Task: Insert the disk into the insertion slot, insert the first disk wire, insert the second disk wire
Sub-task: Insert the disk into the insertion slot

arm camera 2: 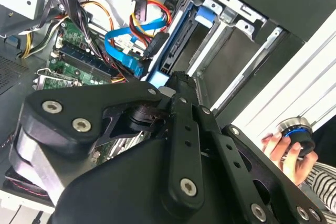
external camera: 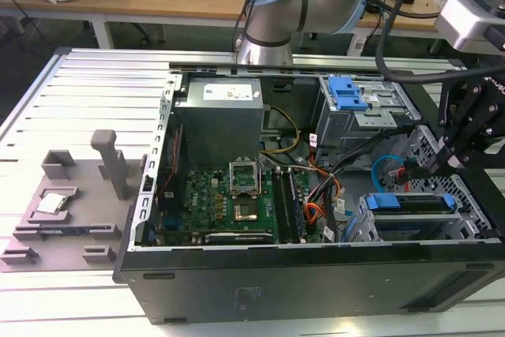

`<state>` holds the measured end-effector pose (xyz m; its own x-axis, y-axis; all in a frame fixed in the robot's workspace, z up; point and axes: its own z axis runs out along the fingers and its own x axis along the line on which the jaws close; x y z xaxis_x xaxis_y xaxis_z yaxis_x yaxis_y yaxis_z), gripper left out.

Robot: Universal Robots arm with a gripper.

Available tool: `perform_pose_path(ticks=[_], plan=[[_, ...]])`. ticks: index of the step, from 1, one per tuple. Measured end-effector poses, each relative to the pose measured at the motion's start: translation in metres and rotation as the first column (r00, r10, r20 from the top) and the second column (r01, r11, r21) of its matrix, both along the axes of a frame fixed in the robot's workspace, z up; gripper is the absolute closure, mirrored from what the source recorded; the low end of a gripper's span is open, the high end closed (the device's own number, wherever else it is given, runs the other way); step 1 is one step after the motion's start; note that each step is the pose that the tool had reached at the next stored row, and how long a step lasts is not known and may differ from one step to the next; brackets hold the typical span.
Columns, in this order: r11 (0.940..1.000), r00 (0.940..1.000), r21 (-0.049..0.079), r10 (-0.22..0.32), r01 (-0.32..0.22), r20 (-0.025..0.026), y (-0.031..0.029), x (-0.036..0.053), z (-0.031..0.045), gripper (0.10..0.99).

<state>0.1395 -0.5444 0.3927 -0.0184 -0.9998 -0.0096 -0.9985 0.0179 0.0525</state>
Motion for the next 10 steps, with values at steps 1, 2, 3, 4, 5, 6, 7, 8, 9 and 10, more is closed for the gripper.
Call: perform_pose_path(ticks=[1,2,3,4,5,6,7,8,9,10], plan=[[1.0000,1.0000,0.000,0.000,0.000,0.0000,0.0000,0.0002,-0.0001,0.980],[1.0000,1.0000,0.000,0.000,0.000,0.0000,0.0000,0.0002,-0.0001,0.980],[1.0000,1.0000,0.000,0.000,0.000,0.0000,0.0000,0.0003,-0.0001,0.980],[1.0000,1.0000,0.000,0.000,0.000,0.0000,0.0000,0.0004,-0.0002,0.980],[1.0000,1.0000,0.000,0.000,0.000,0.0000,0.0000,0.0004,-0.0002,0.980],[1.0000,1.0000,0.000,0.000,0.000,0.0000,0.0000,0.0004,-0.0002,0.980],[1.0000,1.0000,0.000,0.000,0.000,0.0000,0.0000,0.0004,-0.0002,0.980],[1.0000,1.0000,0.000,0.000,0.000,0.0000,0.0000,0.0004,-0.0002,0.980],[1.0000,1.0000,0.000,0.000,0.000,0.0000,0.0000,0.0004,-0.0002,0.980],[1.0000,1.0000,0.000,0.000,0.000,0.0000,0.0000,0.0005,-0.0002,0.980]])
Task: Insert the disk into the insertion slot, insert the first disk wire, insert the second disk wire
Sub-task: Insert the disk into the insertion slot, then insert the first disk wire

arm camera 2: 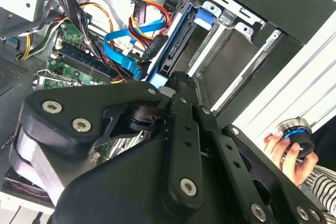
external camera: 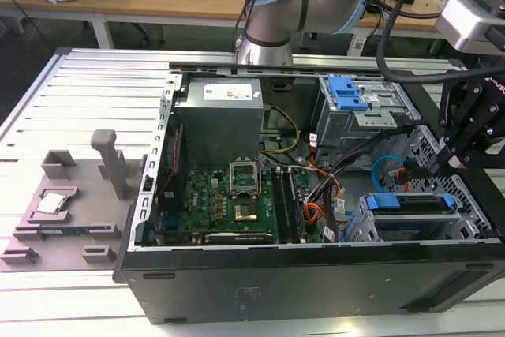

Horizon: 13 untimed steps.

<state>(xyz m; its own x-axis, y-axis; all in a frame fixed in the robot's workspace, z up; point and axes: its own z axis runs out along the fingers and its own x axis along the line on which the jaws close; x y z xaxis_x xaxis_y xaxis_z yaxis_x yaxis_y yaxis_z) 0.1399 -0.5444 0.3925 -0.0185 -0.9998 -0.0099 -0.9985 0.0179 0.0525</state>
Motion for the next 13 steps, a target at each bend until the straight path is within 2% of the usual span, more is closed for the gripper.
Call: perform_pose_path(ticks=[7,11,13], plan=[[1.0000,1.0000,0.000,0.000,0.000,0.0000,0.0003,0.0009,0.0000,0.980],[1.0000,1.0000,0.000,0.000,0.000,0.0000,0.0053,0.0048,-0.0005,0.980],[1.0000,1.0000,0.000,0.000,0.000,0.0000,0.0114,0.0068,-0.0022,0.980]])
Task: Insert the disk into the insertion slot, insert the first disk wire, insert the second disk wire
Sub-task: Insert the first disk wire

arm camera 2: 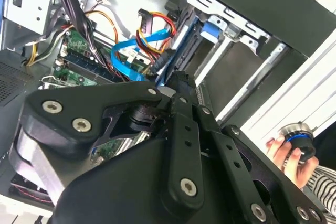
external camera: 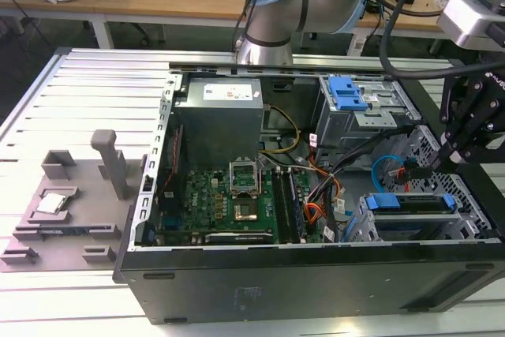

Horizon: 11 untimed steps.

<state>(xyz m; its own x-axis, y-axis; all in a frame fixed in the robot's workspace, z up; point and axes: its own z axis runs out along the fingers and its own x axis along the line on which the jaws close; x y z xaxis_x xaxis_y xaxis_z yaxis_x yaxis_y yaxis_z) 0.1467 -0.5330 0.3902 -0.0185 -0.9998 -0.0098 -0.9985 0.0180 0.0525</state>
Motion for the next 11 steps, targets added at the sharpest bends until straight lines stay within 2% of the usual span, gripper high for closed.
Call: perform_pose_path(ticks=[1,5,11], plan=[[1.0000,1.0000,0.000,0.000,0.000,-0.0001,0.0047,0.0019,-0.0046,0.980],[1.0000,1.0000,-0.001,0.000,0.000,-0.0002,0.0150,0.0056,-0.0165,0.980],[1.0000,1.0000,-0.001,0.000,0.000,-0.0001,0.0152,0.0056,-0.0171,0.980]])
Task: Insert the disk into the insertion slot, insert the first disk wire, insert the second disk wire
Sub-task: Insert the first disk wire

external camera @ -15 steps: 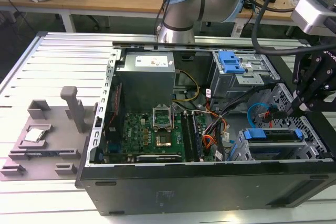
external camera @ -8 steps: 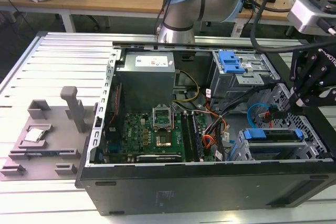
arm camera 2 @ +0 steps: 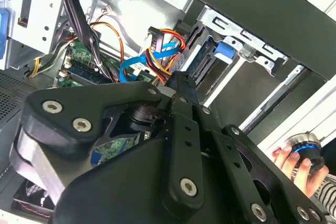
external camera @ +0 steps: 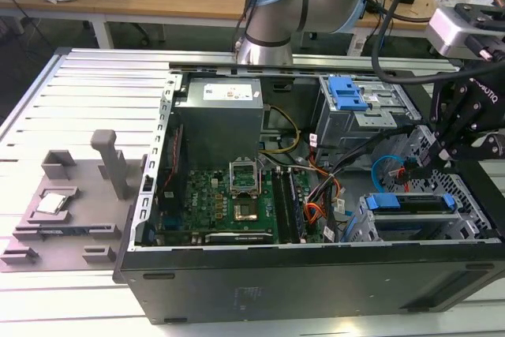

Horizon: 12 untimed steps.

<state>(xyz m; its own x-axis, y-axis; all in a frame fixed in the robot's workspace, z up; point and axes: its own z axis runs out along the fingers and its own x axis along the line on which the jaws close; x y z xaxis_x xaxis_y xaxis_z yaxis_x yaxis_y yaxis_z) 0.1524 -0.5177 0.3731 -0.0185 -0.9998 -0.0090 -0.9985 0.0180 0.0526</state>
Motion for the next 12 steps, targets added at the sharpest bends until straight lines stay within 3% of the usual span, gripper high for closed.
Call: perform_pose_path(ticks=[3,5,7,8,12], plan=[[1.0000,1.0000,0.000,0.000,0.000,0.0000,0.0000,0.0000,-0.0001,0.980],[1.0000,1.0000,0.000,0.000,0.000,0.0000,0.0000,0.0000,-0.0001,0.851],[1.0000,1.0000,0.000,0.000,0.000,0.0000,0.0000,0.0000,-0.0001,0.851],[1.0000,1.0000,0.000,0.000,0.000,0.0000,0.0000,0.0000,-0.0002,0.784],[1.0000,1.0000,0.000,0.000,0.000,0.0000,0.0001,-0.0054,-0.0040,0.784]])
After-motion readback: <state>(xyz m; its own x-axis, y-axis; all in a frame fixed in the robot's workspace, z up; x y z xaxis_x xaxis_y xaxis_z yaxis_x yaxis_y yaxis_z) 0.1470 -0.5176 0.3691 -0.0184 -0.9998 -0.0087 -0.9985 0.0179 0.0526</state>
